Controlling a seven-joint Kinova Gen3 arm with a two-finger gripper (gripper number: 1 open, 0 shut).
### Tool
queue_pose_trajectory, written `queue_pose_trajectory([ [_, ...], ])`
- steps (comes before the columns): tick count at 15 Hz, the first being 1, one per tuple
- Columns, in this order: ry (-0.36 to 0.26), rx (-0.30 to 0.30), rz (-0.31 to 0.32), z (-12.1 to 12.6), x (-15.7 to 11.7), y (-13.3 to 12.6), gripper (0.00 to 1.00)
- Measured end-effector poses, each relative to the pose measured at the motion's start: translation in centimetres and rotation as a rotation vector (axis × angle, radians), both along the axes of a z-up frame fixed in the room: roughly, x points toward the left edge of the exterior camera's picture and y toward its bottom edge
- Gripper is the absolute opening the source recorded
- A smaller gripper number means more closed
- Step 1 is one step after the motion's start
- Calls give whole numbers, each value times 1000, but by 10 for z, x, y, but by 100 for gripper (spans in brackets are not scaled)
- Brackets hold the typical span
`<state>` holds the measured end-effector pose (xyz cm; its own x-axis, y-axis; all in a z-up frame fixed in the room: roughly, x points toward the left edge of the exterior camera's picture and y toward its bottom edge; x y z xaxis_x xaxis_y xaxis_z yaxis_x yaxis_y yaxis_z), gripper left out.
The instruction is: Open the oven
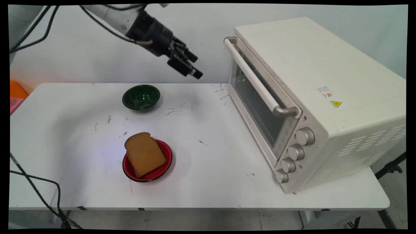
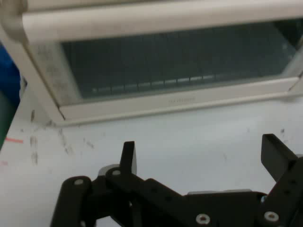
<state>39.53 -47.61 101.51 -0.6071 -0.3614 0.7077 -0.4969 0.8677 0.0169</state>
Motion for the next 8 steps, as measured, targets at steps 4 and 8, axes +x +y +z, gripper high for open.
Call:
queue_pose_trajectory([
  [4,27,-18,-8,17,-19,-8,100],
  [8,50,-34,-15,30,-37,-15,100],
])
